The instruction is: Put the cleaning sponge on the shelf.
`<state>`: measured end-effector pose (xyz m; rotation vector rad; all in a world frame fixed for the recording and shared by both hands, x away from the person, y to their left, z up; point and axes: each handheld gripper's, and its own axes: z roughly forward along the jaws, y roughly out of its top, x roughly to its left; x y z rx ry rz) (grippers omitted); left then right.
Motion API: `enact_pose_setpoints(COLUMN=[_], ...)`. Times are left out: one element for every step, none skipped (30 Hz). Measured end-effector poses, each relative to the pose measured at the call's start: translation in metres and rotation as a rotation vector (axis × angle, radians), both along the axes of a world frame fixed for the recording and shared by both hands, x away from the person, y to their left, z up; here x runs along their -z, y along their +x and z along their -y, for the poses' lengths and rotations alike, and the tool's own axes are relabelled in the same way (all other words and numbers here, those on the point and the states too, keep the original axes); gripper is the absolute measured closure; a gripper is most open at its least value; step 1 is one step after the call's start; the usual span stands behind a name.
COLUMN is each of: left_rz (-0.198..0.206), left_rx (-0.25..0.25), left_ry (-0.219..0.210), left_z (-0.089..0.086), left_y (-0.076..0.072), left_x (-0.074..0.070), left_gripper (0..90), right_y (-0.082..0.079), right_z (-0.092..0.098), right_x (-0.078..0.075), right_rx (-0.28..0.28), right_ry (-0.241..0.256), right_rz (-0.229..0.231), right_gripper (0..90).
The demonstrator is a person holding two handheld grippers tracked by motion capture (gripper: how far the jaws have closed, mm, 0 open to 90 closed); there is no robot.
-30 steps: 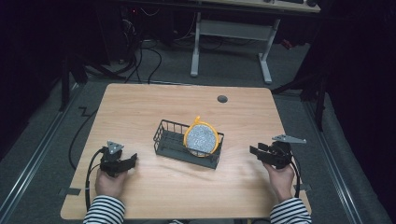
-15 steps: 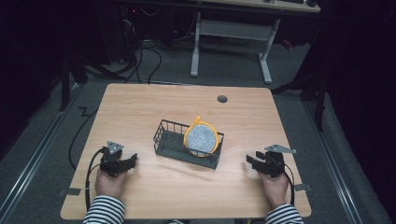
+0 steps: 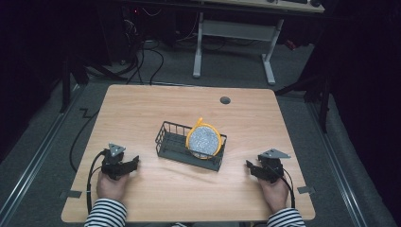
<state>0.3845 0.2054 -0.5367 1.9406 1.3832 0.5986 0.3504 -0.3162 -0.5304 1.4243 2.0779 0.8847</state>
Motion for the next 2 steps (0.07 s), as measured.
enact_pose_setpoints(left_rz=[0.000, 0.000], left_rx=[-0.002, -0.002], left_ry=[-0.002, -0.002], left_z=[-0.0002, -0.0002], left_y=[0.0000, 0.0000], left_x=[0.0000, 0.0000], left_gripper=[30.7, 31.3], right_y=[0.0000, 0.0000], right_z=[0.0000, 0.0000], right_x=[0.0000, 0.0000], right_rx=[0.000, 0.000], right_ry=[0.000, 0.000], right_rz=[0.000, 0.000], right_gripper=[41.0, 41.0])
